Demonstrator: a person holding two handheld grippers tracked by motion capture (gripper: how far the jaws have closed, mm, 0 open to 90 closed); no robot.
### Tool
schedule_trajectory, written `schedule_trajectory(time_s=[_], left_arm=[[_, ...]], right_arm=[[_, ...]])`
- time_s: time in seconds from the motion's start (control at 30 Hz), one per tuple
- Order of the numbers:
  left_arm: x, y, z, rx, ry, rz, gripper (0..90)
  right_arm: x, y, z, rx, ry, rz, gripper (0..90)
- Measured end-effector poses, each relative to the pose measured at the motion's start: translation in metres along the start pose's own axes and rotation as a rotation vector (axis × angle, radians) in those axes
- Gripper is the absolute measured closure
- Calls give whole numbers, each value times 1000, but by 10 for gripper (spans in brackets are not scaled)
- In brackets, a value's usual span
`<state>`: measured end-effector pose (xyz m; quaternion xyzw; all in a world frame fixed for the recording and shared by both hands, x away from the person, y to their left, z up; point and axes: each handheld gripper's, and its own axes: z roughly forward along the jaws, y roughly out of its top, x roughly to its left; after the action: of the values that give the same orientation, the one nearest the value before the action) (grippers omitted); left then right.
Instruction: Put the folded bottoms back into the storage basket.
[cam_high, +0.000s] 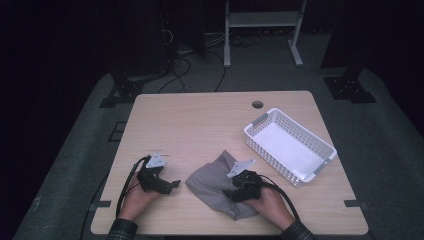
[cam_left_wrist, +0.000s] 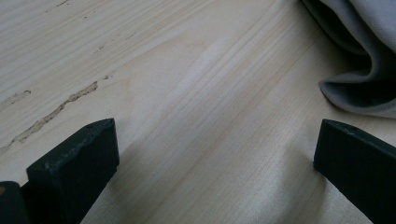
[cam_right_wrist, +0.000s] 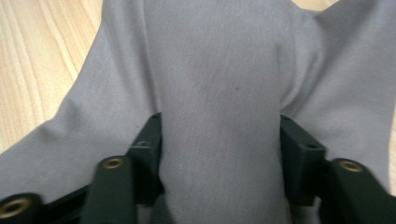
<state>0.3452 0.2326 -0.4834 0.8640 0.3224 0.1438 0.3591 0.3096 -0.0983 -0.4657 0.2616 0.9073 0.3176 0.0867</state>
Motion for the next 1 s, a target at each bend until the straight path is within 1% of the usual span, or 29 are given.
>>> schedule_trajectory(time_s=[0.07, 0.1, 0.17, 0.3, 0.4, 0.5, 0.6, 0.67, 0.7, 0.77, 1.0], left_arm=[[0, 0, 0, 0, 0, 0, 0], [0, 0, 0, 0, 0, 0, 0], [0, 0, 0, 0, 0, 0, 0], [0, 0, 0, 0, 0, 1, 0], [0, 0, 0, 0, 0, 0, 0], [0, 0, 0, 0, -4, 3, 0], [0, 0, 0, 0, -4, 3, 0], [0, 0, 0, 0, -4, 3, 0], [0, 0, 0, 0, -4, 2, 0], [0, 0, 0, 0, -4, 3, 0], [0, 0, 0, 0, -4, 2, 0]], right_arm=[[-1, 1, -1, -3, -10, 9, 539], [-1, 0, -1, -7, -23, 19, 576], [-2, 2, -1, -2, -33, 40, 610], [-2, 1, -2, -10, -27, 46, 613], [-4, 1, -4, -9, -11, 53, 622], [-5, 2, -6, -7, 15, 67, 628], [-5, 3, -10, -10, 33, 64, 632], [-5, 4, -12, -10, 35, 65, 632], [-4, 5, -15, -13, 44, 60, 632], [-4, 6, -16, -13, 44, 62, 632], [-4, 8, -28, -42, 64, 64, 632]])
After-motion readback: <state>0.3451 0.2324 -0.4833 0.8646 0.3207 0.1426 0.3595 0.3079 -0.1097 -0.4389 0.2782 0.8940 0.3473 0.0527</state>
